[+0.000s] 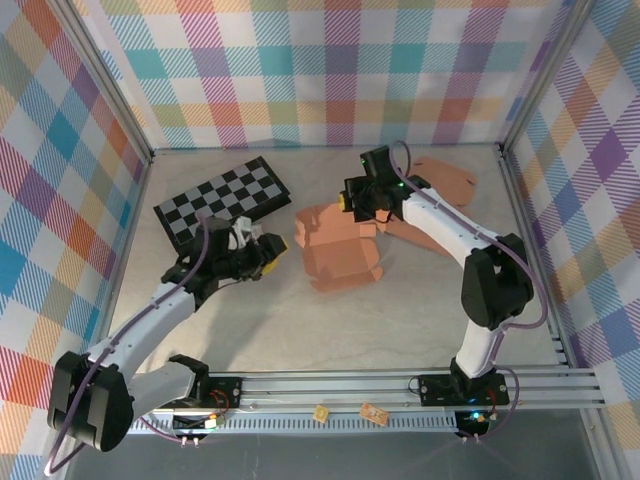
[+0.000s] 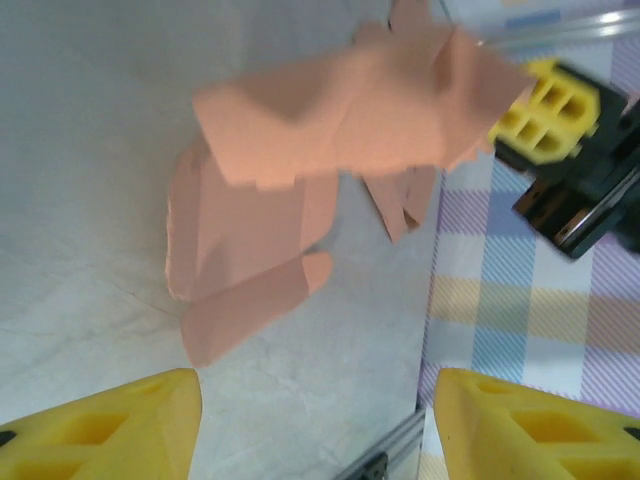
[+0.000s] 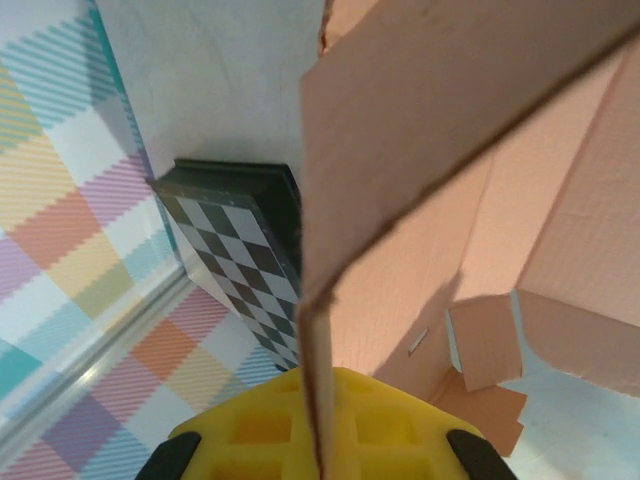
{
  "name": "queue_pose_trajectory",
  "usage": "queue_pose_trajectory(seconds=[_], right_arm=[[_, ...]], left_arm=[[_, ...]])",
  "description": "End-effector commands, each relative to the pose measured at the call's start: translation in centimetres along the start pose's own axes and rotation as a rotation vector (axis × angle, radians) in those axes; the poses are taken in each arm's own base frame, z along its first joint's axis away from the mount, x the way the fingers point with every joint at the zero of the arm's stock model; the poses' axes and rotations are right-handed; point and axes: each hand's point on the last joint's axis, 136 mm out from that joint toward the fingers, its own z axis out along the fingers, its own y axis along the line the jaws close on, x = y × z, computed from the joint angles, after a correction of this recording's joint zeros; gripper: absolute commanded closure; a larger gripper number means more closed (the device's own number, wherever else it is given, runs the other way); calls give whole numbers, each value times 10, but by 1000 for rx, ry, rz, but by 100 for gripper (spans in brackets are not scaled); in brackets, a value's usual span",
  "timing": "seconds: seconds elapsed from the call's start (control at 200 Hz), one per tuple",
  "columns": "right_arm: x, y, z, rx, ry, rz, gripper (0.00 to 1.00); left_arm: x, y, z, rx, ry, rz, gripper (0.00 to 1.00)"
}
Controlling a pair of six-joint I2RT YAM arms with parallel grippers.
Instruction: Fold the paper box
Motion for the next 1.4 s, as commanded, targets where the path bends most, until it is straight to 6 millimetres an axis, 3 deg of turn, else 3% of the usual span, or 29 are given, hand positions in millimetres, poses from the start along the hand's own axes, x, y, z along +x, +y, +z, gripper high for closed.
queue_pose_trajectory(seconds=[0.0, 0.16, 0.31, 0.6, 0.885, 1.165, 1.395], right_arm=[[20, 9, 11, -74, 38, -213, 100], [40, 9, 26, -178, 142, -374, 100], [45, -2, 36, -242, 202, -496, 100], [54, -16, 50, -303, 311, -580, 100], [58, -33, 50, -343, 366, -674, 100], [46, -55, 52, -390, 442, -705, 100], [40, -65, 55, -418, 486, -720, 100]], left_arm=[[-17, 21, -17, -125, -56, -18, 39], [-31, 40, -10, -200, -71, -12, 44], [-27, 64, 1, -259, -31, 20, 51], [-12, 85, 11, -278, 41, 93, 55], [5, 89, 22, -300, 95, 155, 54], [21, 84, 45, -301, 102, 228, 53], [25, 79, 44, -279, 71, 271, 57]])
